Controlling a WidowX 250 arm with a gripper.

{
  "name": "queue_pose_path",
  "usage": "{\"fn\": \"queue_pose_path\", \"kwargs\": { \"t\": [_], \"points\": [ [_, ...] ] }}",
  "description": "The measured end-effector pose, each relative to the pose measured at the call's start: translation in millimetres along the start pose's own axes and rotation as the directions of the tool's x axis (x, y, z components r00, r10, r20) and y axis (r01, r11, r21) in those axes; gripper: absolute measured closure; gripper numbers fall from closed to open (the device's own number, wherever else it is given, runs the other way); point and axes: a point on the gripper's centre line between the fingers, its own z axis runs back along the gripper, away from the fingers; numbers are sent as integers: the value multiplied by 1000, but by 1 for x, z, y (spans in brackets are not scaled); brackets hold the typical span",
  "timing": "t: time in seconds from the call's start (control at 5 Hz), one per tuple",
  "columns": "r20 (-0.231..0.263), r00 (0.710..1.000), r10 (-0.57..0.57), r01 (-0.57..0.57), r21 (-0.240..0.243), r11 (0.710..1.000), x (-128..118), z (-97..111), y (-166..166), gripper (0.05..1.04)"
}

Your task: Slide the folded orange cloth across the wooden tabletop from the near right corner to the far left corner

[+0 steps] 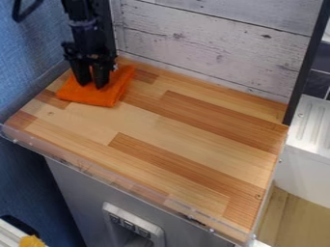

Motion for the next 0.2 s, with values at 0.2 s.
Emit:
{"fn": "queue_pose_path", "kwargs": {
  "t": [0.2],
  "points": [
    [22,1000,-13,12,11,1000,0,25,-12,93]
  ]
}}
